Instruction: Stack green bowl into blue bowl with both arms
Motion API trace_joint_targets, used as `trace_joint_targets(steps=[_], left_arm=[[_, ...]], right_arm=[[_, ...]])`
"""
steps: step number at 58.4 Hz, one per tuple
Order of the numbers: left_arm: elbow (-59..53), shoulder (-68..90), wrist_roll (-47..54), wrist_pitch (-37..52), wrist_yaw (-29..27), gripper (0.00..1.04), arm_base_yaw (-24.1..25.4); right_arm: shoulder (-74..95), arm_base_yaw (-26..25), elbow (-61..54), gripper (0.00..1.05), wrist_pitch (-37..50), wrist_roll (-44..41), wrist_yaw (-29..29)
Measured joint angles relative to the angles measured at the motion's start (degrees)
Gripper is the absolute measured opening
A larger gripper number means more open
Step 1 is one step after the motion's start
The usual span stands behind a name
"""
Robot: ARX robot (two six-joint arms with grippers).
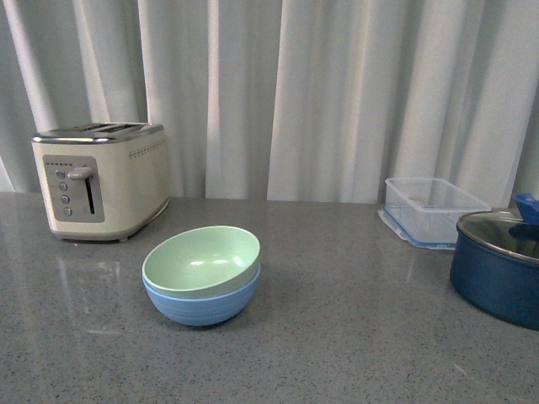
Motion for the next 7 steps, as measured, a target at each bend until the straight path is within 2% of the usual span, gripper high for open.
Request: trace_joint_targets(steps=[7], left_arm=[[0.0,0.0,0.0,0.0,0.0,0.98,0.0]], right_arm=[[0.0,0.0,0.0,0.95,0.0,0.0,0.0]])
